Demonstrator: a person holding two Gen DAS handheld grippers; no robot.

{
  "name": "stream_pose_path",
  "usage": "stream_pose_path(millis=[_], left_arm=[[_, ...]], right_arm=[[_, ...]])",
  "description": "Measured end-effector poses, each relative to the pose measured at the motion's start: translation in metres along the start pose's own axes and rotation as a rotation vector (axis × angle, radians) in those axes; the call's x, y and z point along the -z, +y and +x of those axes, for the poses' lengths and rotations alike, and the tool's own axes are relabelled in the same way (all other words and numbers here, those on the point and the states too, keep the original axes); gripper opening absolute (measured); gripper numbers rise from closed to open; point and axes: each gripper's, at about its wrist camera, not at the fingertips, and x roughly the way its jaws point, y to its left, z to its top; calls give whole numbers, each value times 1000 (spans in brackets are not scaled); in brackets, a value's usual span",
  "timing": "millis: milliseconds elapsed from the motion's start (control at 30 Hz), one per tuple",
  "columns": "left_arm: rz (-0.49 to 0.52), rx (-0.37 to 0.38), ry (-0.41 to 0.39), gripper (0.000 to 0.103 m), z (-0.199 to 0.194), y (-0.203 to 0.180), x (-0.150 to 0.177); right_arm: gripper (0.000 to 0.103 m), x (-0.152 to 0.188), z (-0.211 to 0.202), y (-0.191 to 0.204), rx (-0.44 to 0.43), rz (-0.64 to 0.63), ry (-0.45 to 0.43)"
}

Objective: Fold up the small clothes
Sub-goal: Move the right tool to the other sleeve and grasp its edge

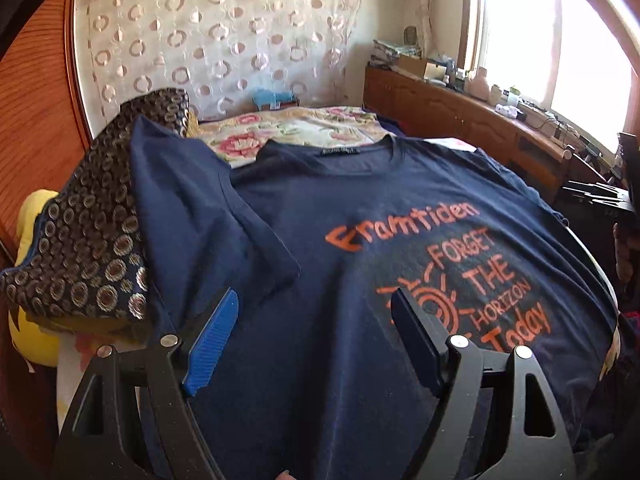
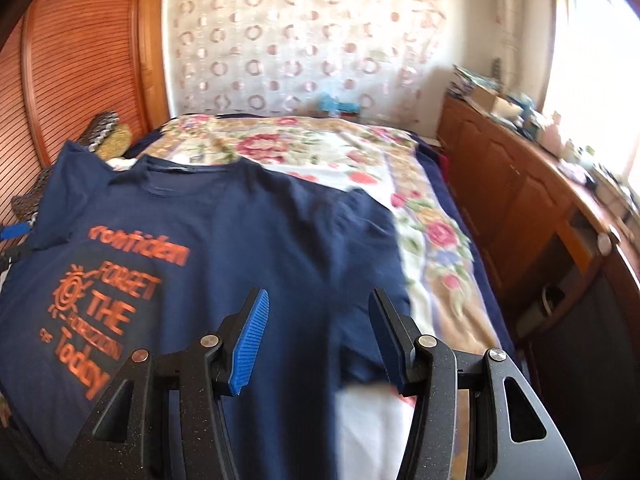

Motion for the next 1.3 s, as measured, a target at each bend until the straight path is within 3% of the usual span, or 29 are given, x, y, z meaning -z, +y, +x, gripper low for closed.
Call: stream_pose_path(millis=[233, 400, 767, 867, 1000, 1100, 1300], left_arm=[[-23, 4, 64, 80, 18, 3, 7], [-15, -15, 92, 80, 26, 0, 9], [10, -22, 162, 80, 41, -6, 12], [10, -18, 164, 81, 42, -6, 12], [15, -18, 164, 85, 44, -8, 12], [14, -13, 165, 86, 46, -7, 11], [14, -14, 164, 86, 46, -7, 11]], right_arm=[[54, 20, 7, -23, 33, 96, 53], [54, 9, 16, -25, 17, 132, 90], [30, -1, 20, -55, -120, 224, 135], [22, -3, 20, -59, -131, 220, 140], [4, -4, 20, -54, -53, 145, 126], [3, -10, 15, -42, -15, 59, 109], [2, -34, -10, -23, -47, 22, -3]])
